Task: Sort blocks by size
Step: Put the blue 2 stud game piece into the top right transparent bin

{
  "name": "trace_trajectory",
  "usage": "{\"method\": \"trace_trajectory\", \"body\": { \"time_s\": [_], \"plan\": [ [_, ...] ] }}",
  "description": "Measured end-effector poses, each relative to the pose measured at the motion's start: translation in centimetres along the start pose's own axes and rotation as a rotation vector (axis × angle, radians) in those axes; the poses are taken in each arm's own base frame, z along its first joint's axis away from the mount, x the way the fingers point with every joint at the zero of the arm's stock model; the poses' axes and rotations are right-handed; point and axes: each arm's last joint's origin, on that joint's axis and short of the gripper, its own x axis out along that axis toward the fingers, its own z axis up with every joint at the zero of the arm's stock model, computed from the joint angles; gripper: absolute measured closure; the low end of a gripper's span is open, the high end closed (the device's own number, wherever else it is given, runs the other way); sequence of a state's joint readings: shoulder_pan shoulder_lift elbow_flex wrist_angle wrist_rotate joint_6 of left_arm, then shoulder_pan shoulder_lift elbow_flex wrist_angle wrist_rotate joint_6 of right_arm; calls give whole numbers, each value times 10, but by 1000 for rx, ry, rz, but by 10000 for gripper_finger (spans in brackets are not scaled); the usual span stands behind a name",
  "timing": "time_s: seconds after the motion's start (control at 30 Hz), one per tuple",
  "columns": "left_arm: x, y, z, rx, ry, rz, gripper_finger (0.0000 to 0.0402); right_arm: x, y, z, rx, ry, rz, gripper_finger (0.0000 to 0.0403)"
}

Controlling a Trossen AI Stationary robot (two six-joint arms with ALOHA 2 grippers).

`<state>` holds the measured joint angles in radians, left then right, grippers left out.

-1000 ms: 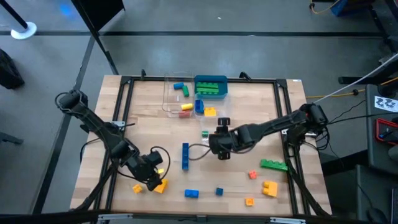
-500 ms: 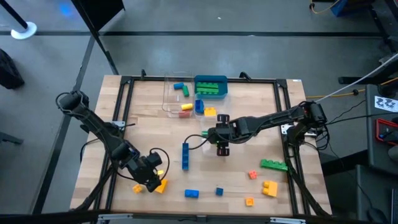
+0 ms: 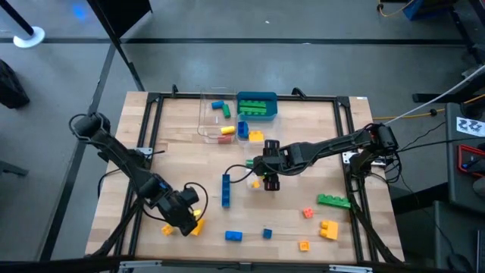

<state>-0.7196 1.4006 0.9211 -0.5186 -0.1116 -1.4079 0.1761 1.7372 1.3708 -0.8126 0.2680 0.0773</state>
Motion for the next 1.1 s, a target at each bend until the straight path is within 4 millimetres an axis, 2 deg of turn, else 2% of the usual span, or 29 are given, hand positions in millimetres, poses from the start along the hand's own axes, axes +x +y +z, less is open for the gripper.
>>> {"method": "trace_trajectory", "body": {
  "time_s": [0.23,0.43,0.53,0.83,0.97,1.1],
  "plan": [
    [21,-2,-2,-3,5,26,204,0,0,0,0,0,0,111],
    [23,-4,-2,-24,4,3,204,-1,1,0,-6,6,2,111],
    [22,-8,-1,-28,-7,-35,204,-9,6,3,-23,6,6,111],
    [21,-16,3,57,-125,-104,204,-53,41,21,-102,-120,63,111],
    [27,-29,7,178,-243,-194,204,-67,62,20,-153,-153,96,111],
    [42,-39,8,323,-327,-256,204,-75,82,14,-205,-164,125,111]
  ]
}}
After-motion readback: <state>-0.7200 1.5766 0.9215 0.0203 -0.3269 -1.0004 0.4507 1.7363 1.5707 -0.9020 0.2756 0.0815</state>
